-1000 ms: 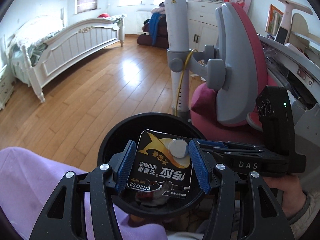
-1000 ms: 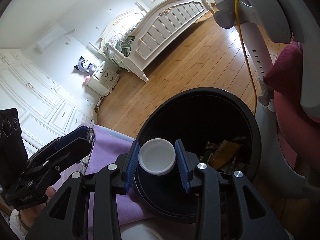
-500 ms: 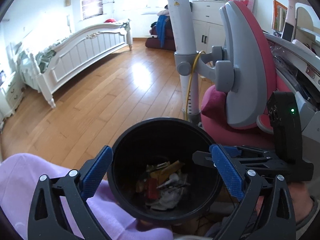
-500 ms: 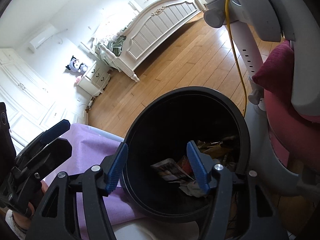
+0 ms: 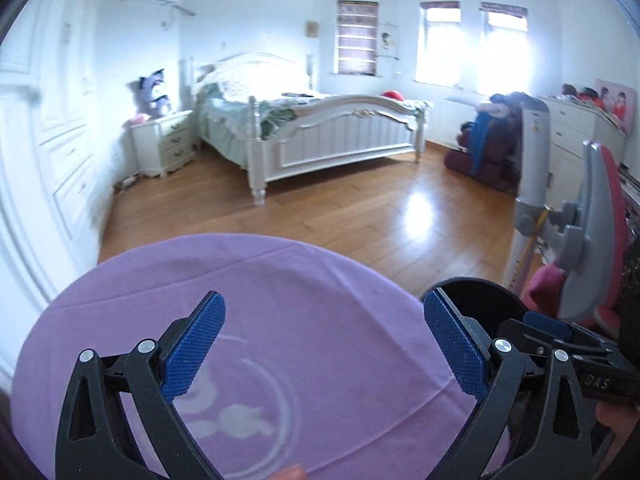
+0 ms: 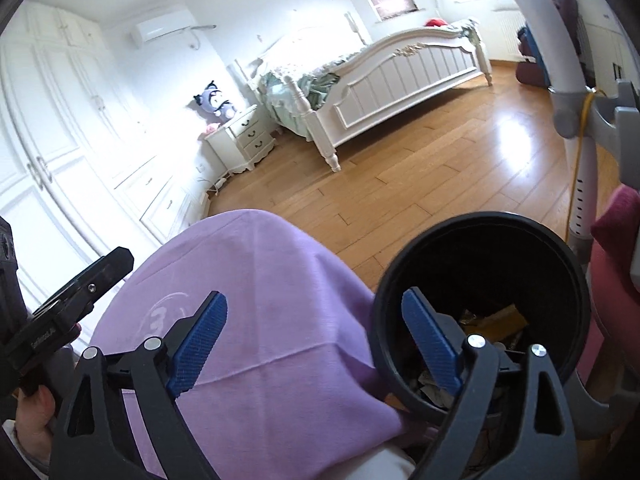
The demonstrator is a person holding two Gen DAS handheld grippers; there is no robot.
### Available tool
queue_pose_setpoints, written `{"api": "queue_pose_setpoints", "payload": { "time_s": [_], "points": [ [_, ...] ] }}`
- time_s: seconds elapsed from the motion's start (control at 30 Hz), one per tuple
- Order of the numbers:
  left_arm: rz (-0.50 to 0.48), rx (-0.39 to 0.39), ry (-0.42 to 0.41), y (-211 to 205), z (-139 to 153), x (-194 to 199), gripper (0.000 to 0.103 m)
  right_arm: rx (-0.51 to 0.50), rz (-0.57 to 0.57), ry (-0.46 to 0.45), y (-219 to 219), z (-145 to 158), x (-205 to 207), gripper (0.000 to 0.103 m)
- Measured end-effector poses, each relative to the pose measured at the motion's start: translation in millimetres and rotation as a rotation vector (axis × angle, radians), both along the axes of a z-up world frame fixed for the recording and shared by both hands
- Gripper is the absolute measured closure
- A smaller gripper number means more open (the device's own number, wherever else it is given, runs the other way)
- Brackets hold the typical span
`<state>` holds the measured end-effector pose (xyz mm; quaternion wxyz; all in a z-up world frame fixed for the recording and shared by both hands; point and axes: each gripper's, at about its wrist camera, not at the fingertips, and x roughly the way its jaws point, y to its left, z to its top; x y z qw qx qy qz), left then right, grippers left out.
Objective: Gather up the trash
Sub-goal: 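Move both open tools from the bin back over the empty table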
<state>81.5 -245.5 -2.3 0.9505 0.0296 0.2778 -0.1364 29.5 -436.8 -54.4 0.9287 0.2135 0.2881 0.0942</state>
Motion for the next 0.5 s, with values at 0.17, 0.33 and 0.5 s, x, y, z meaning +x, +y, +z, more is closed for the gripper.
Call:
{"api": "queue_pose_setpoints", "payload": {
  "time_s": [0.17,0.33,0.5],
  "points": [
    [0.15,-0.002,-0.032,79,9,-15,0.005,-0.063,0.076,-0.077,72,21,-7,0.006],
    [0.234,-0.018,-0.049,134,12,-31,0.005,-0.105,0.119,-0.114,118,31,-14,0.006],
    [0.273,-0.032,-0.065,166,14,-42,0.005,-0.153,0.14,-0.112,143,38,-19,0.006]
  ]
}}
